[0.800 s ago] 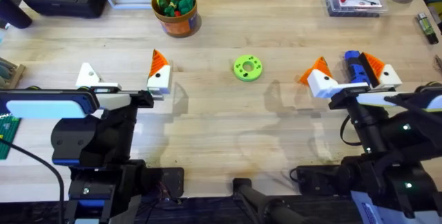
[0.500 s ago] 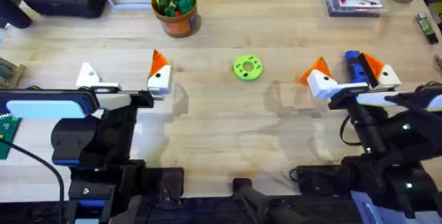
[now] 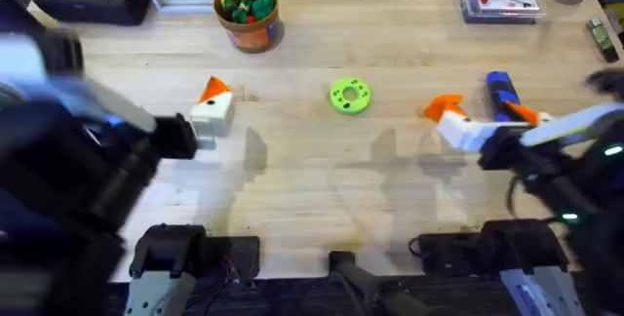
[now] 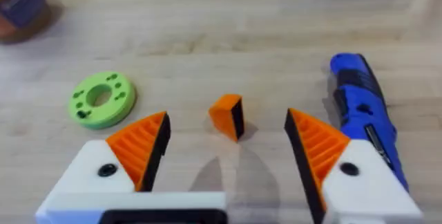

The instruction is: Pick up the gripper from the table and insert it into the empty holder that is missing its gripper. Then pick up a screw, insert it into the mounting hole, and use the screwdriver to tighten it. Finally, clean up the table by picking up the vegetable and placing it into the bucket.

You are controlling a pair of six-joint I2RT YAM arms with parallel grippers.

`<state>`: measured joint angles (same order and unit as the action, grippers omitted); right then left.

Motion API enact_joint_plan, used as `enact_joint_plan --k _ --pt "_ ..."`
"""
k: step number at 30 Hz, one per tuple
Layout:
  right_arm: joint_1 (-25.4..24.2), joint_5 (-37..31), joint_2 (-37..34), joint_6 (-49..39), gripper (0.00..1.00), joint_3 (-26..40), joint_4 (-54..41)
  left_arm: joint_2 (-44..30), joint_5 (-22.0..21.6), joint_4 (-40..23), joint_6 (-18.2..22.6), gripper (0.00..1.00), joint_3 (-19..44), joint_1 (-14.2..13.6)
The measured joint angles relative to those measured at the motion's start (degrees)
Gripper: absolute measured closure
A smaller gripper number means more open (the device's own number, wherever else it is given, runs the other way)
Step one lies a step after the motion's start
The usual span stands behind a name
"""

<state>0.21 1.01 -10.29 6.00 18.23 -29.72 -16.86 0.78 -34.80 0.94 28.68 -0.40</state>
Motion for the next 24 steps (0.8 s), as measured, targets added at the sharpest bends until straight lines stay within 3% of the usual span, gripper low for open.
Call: enact_joint_plan --k 4,6,14,15,18,19,20,21,24 --pt "0.0 0.2 -7.8 0.1 0.007 12.3 -7.4 -14.1 0.0 -12.5 3.2 0.002 12.8 0.0" --pt "0.0 0.2 -10.9 0.1 0.007 16.1 -9.1 -20.2 0.1 -14.7 4.2 0.002 16.4 0.0" --pt "0.0 0.2 -13.9 0.1 0.007 18.8 -9.4 -34.8 1.0 -16.6 5.8 0.002 19.2 0.0" --pt "0.0 0.2 -13.9 0.1 0.007 18.8 -9.5 -35.5 1.4 -16.6 6.0 0.229 19.2 0.0" --pt "0.0 0.4 -13.9 0.2 0.007 18.8 -9.5 -35.1 1.6 -16.3 6.2 0.706 19.2 0.0" --pt "0.0 0.4 -13.9 0.2 0.007 18.8 -9.5 -34.9 1.6 -16.1 6.8 0.652 19.2 0.0" --pt "0.0 0.4 -13.9 0.2 0.007 18.8 -9.7 -34.0 4.0 -14.6 6.6 0.180 19.2 0.0" --pt "0.0 0.4 -13.9 0.2 0.007 18.8 -9.8 -33.7 5.5 -13.4 6.5 0.060 19.2 0.0" --pt "0.0 0.4 -13.9 0.2 0.007 18.8 -9.8 -32.8 13.4 -6.5 6.4 0.016 19.2 0.0"
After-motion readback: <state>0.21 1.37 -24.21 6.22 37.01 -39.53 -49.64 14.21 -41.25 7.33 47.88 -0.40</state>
